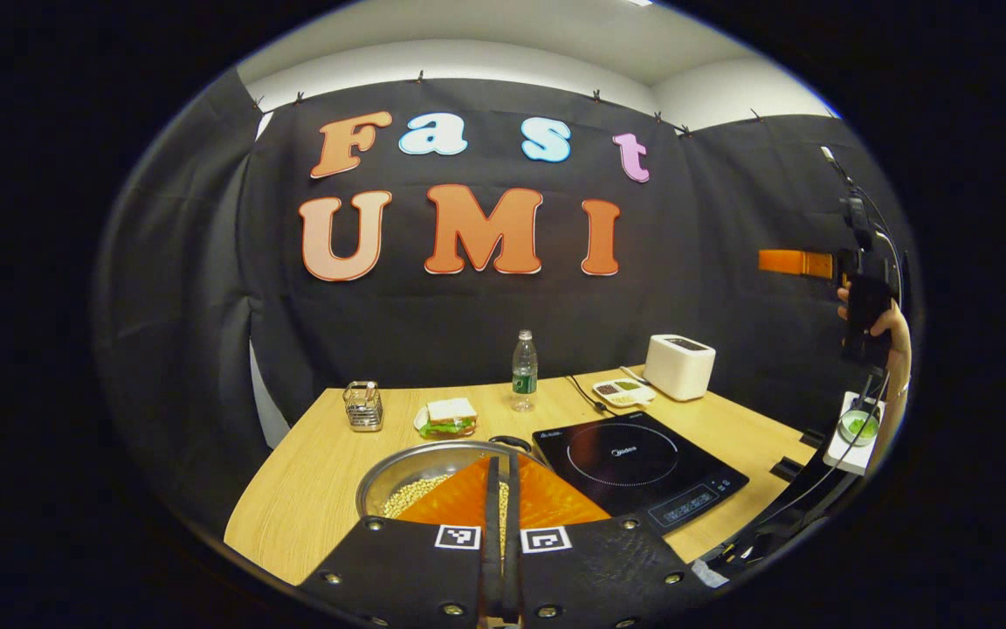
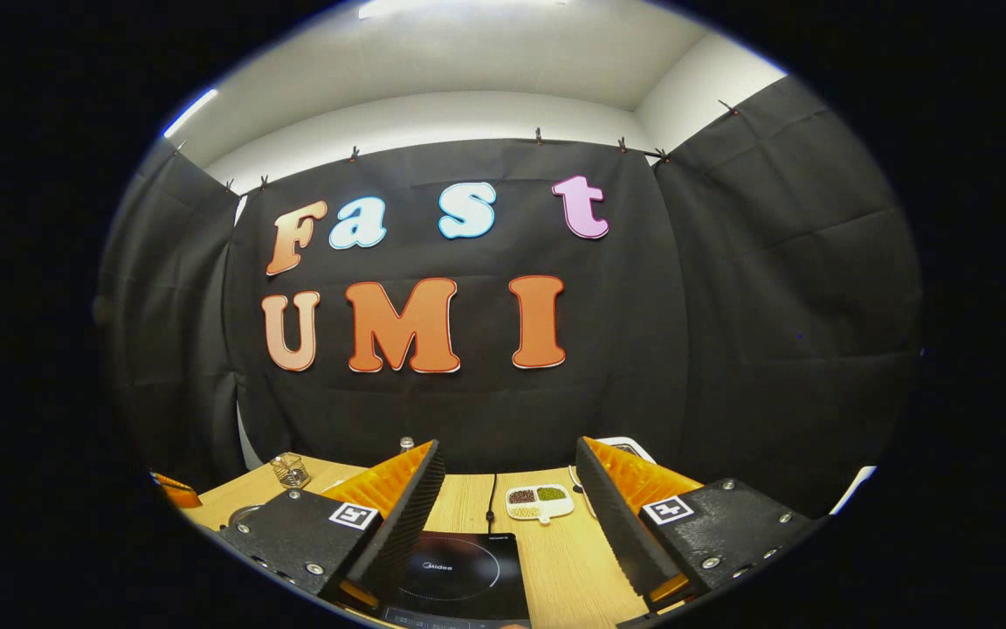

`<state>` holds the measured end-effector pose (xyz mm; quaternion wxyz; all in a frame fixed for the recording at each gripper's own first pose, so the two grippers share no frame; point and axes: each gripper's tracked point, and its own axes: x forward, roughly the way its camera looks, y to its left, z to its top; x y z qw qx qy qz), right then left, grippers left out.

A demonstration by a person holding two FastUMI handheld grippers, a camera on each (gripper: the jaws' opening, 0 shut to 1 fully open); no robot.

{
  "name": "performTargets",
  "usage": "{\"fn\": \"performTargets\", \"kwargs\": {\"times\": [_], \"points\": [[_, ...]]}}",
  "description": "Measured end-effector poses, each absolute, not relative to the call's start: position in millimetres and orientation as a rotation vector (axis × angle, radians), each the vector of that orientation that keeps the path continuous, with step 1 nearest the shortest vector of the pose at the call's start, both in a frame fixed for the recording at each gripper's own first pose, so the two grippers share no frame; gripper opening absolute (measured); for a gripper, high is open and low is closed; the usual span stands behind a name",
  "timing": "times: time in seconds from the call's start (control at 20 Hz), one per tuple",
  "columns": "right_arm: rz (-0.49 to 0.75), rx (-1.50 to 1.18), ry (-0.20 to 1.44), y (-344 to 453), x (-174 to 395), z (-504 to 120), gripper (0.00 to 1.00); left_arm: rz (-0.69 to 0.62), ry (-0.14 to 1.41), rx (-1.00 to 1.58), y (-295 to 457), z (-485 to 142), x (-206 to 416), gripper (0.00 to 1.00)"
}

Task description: First push the handle of the pot to place it horizontally, then grasp the pot with both hands and set it on the induction cooktop.

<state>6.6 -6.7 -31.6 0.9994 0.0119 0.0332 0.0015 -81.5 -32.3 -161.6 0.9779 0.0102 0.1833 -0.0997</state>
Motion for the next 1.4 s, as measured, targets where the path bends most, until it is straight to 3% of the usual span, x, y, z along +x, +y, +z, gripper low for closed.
{"fn": "performTargets", "kwargs": {"times": [0.3,0.8,1.4], "points": [[0.015,0.028,0.078,-4,9,-40,0.95,-0.202,0.510,-0.023,-32,-223,-117,0.02],[0.022,0.025,0.105,-8,13,-58,0.95,-0.081,0.711,-0.076,5,-312,-153,0.01],[-0.009,-0.009,0.130,-19,20,-76,0.95,0.065,0.781,-0.080,64,-362,-129,0.02]]}}
